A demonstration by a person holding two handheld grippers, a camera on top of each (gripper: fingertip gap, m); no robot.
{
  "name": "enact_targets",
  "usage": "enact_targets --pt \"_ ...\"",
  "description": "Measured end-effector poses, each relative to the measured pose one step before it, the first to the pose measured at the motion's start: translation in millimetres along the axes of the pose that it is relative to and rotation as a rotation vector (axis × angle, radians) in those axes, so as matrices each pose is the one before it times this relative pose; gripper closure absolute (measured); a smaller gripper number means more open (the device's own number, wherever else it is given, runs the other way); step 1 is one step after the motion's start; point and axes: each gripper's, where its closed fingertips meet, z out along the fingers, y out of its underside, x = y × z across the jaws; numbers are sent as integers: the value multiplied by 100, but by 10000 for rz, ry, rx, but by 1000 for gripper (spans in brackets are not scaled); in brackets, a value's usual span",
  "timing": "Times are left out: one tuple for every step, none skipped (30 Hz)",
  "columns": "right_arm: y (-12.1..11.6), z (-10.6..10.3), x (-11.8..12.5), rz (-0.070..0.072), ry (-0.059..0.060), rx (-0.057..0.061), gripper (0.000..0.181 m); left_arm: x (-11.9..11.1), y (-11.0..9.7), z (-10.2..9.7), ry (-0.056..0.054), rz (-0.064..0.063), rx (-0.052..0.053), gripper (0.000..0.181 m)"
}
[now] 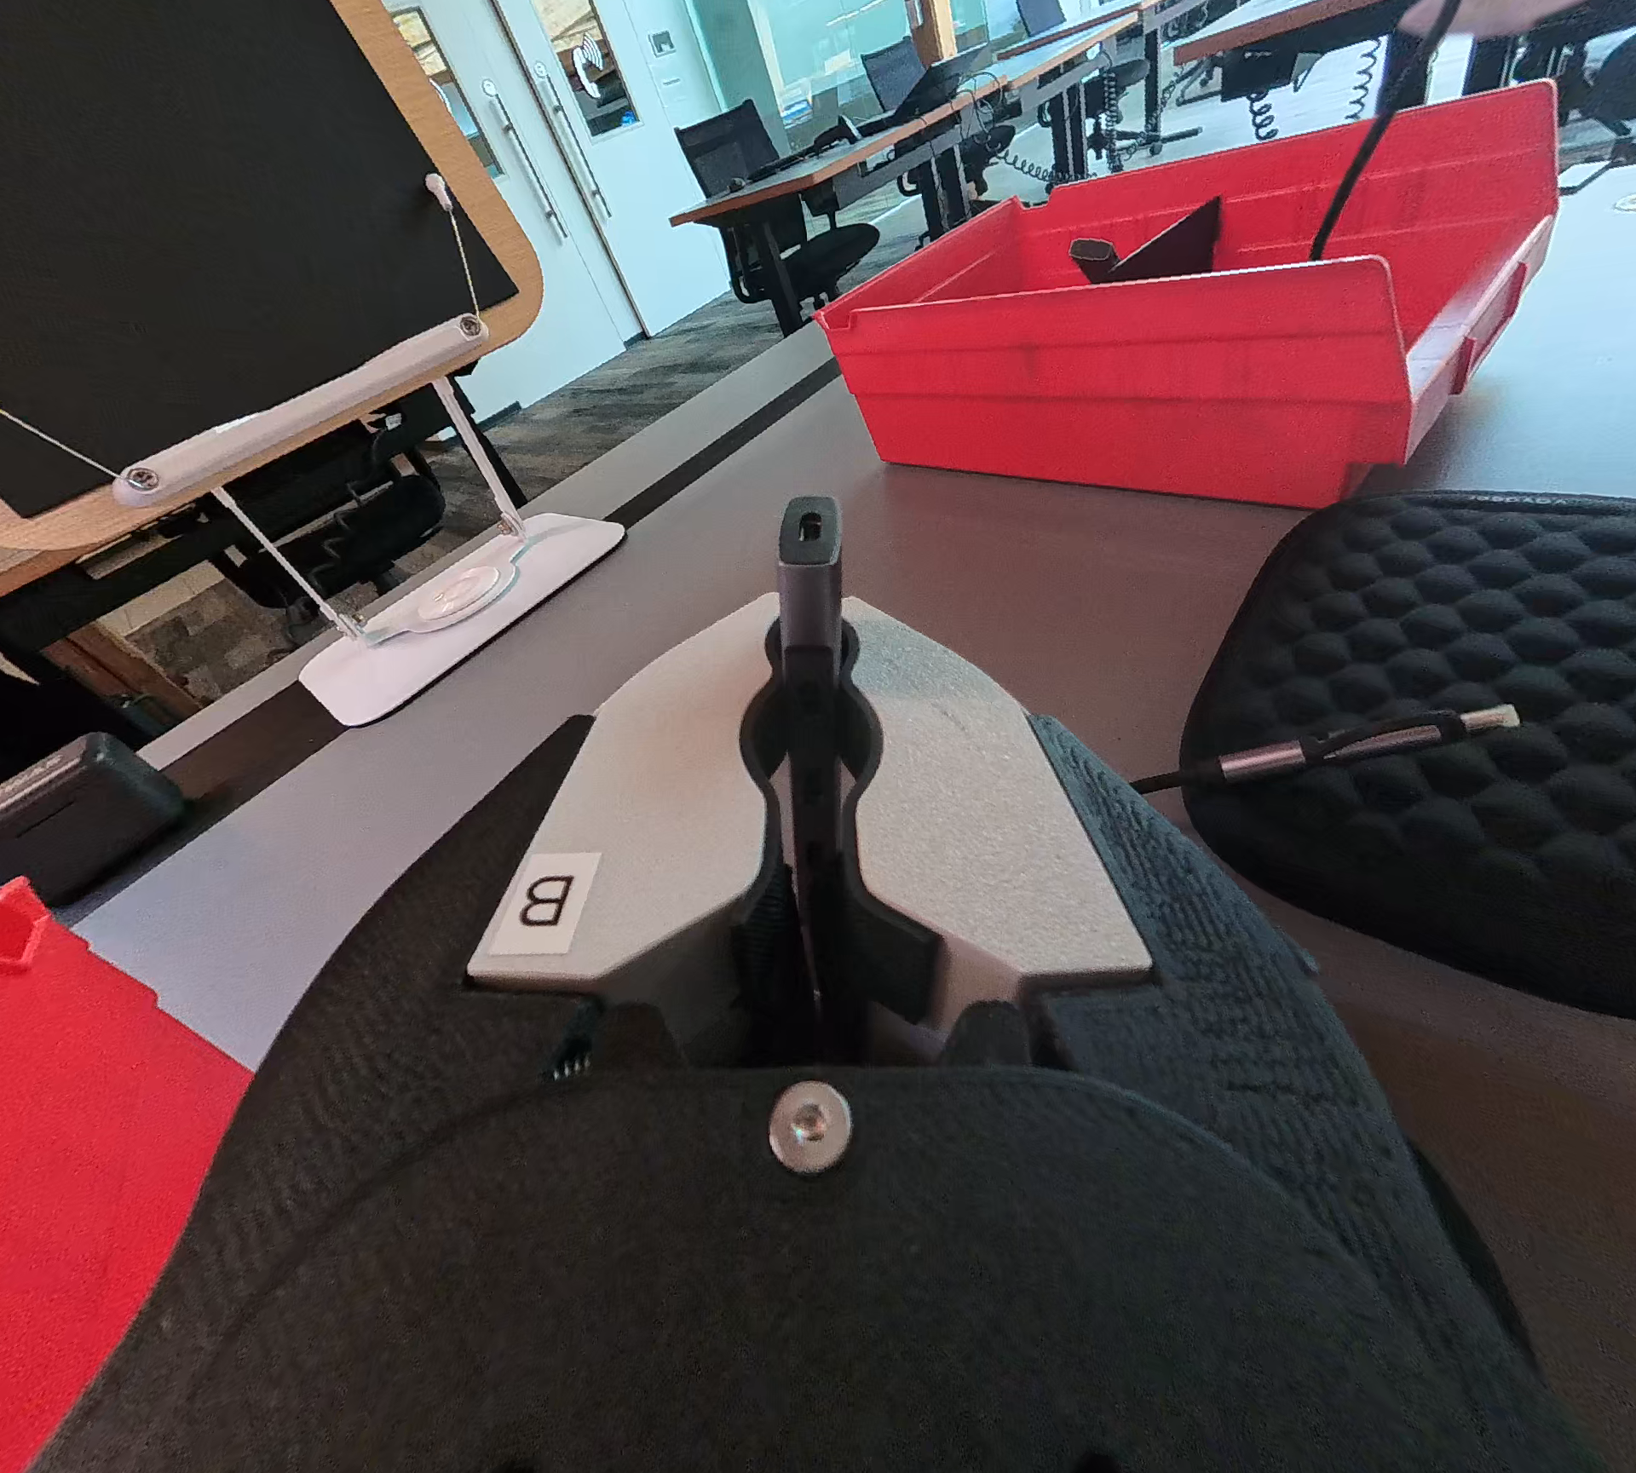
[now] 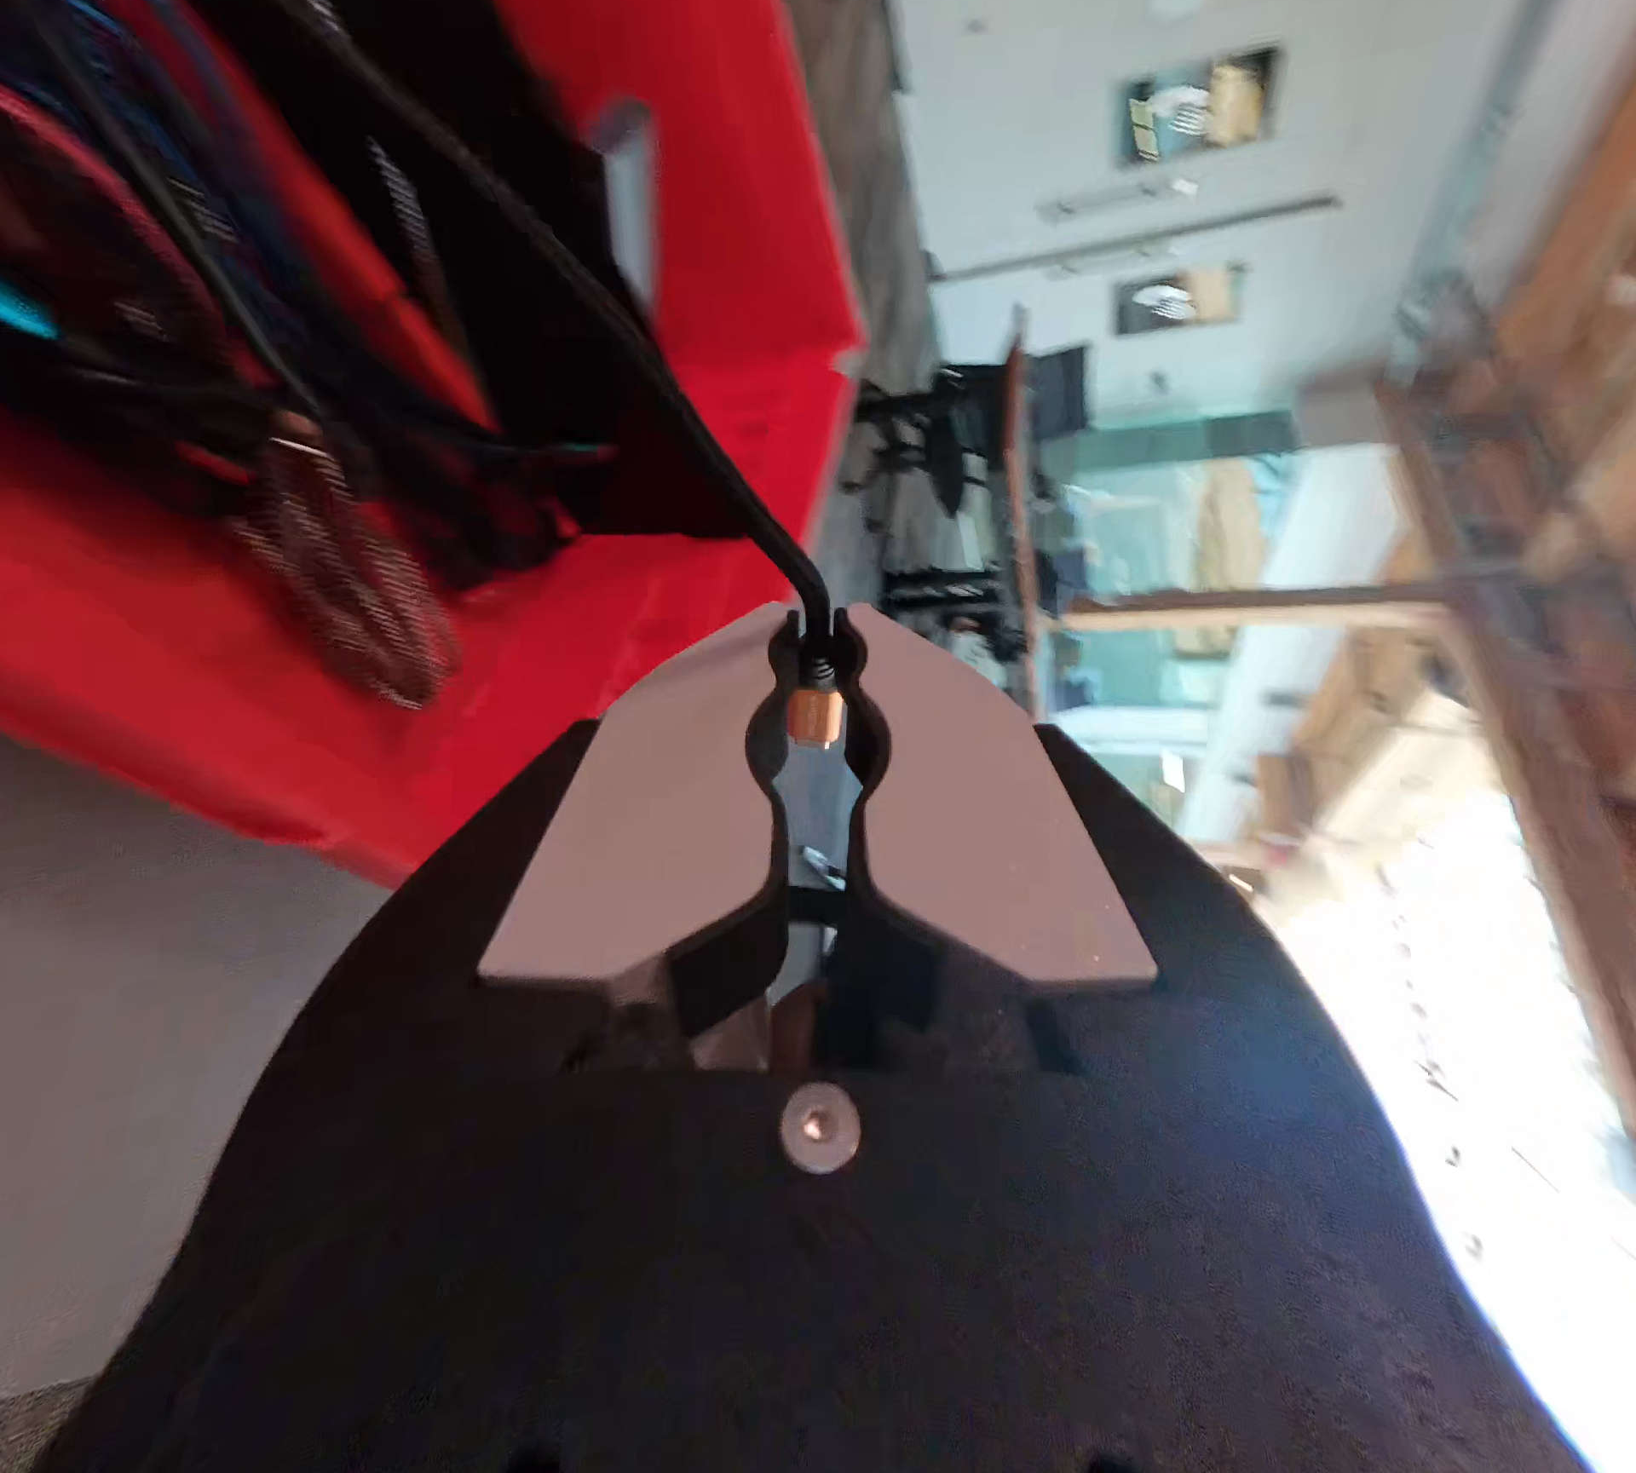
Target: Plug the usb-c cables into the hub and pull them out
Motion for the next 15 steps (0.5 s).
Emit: enact_targets --pt "-646 483 -1282 216 -773 262 175 49 18 21 23 14 -24 177" --pt "-595 483 -1301 280 -791 245 174 49 -4 4 11 36 -5 177" --pt "-489 492 -1148 299 -697 225 174 4 -44 -6 -7 48 23 177" --pt "-401 509 -972 425 -609 209 174 -20 -77 -27 -18 30 49 177" --pt "-310 478 -883 527 -611 217 170 -45 -51 -34 -32 22 49 177" --pt "-257 433 -770 571 -586 263 165 -47 -49 -28 -23 8 44 177" --pt "-197 341 -597 601 -520 286 160 -31 -57 -19 -3 -5 55 177" --pt "-166 202 -342 602 -375 296 151 -2 -46 -15 26 10 71 177" --pt "-254 -2 -22 483 -139 360 144 25 -78 -24 38 33 89 177" --pt "-488 -229 333 300 172 536 137 -15 -84 -27 12 39 86 177" --pt "-879 -454 520 185 349 813 133 -18 -78 -39 2 33 71 177" --pt "-1229 -629 530 254 367 1063 131 -25 -29 -27 5 26 44 177" --pt "-1299 -692 444 486 239 1039 128 -2 29 3 9 21 2 177" --pt "-1112 -583 294 609 68 843 121 12 72 12 18 13 -40 177" --pt "-899 -465 187 446 17 686 112 26 57 23 20 6 -38 177"
